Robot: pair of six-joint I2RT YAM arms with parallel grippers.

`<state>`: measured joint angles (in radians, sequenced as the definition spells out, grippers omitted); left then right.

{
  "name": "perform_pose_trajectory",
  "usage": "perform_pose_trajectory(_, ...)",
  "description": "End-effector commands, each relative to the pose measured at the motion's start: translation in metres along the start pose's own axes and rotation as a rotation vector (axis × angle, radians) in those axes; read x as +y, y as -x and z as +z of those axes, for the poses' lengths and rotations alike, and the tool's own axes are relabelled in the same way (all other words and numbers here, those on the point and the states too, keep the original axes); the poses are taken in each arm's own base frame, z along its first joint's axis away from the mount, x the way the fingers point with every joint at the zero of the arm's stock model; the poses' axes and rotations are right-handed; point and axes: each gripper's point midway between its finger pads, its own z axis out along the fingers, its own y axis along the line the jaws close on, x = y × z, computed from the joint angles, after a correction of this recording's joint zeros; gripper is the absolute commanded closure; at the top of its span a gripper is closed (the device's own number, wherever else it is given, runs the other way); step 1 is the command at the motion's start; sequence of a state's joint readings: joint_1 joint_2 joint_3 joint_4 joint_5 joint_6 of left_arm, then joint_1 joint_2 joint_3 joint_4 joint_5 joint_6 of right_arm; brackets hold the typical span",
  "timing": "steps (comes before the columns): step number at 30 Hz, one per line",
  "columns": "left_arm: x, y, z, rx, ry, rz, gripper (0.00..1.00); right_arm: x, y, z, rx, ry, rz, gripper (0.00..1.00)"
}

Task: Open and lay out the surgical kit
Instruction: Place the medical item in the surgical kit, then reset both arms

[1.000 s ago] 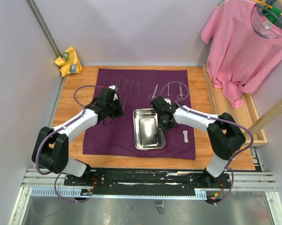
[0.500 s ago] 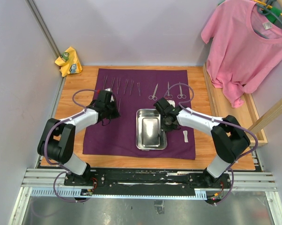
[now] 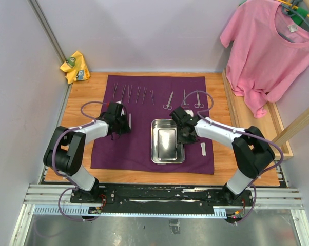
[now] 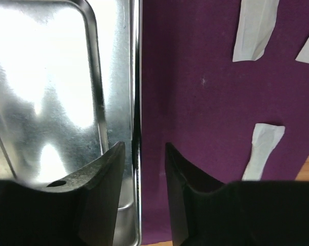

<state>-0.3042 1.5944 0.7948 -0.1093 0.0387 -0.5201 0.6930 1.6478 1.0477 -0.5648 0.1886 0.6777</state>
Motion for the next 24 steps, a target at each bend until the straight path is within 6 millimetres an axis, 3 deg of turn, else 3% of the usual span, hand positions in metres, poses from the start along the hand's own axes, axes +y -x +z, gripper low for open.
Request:
perform_pose_trajectory(1, 0.005, 0.001, -0.003, -0.011, 0.009, 0.007, 0.75, -0.014, 0.003, -0.012, -0.013, -0.037, -0.007, 0.55)
perform_pose_trajectory(5, 0.005, 0.002, -0.006, -0.015, 0.014, 0.005, 0.57, -0.013, 0.013, -0.025, -0.052, -0.023, -0.011, 0.37)
perform_pose_trajectory(6, 0.006, 0.003, -0.008, -0.022, 0.016, 0.005, 0.52, -0.012, 0.018, -0.029, -0.066, -0.017, -0.013, 0.28)
perform_pose_trajectory(9, 0.004, 0.010, -0.018, -0.046, 0.019, 0.006, 0.07, -0.012, 0.031, -0.045, -0.119, 0.008, -0.018, 0.09)
perform_pose_trajectory(10, 0.004, 0.014, -0.022, -0.060, 0.023, 0.007, 0.02, -0.012, 0.036, -0.051, -0.140, 0.020, -0.019, 0.02)
perform_pose_trajectory(16, -0.012, 0.046, -0.067, -0.188, -0.018, 0.006, 0.01, -0.038, 0.063, -0.099, -0.313, 0.043, 0.006, 0.02)
perform_pose_trajectory(19, -0.026, 0.066, -0.096, -0.253, -0.061, 0.006, 0.01, -0.070, 0.073, -0.122, -0.425, -0.031, 0.024, 0.02)
perform_pose_trajectory(21, -0.027, 0.079, -0.113, -0.310, -0.054, 0.007, 0.01, -0.104, 0.080, -0.135, -0.509, -0.148, 0.071, 0.02)
perform_pose_trajectory(24, -0.022, 0.104, -0.138, -0.456, -0.028, -0.006, 0.01, -0.133, 0.088, -0.139, -0.620, -0.209, 0.095, 0.02)
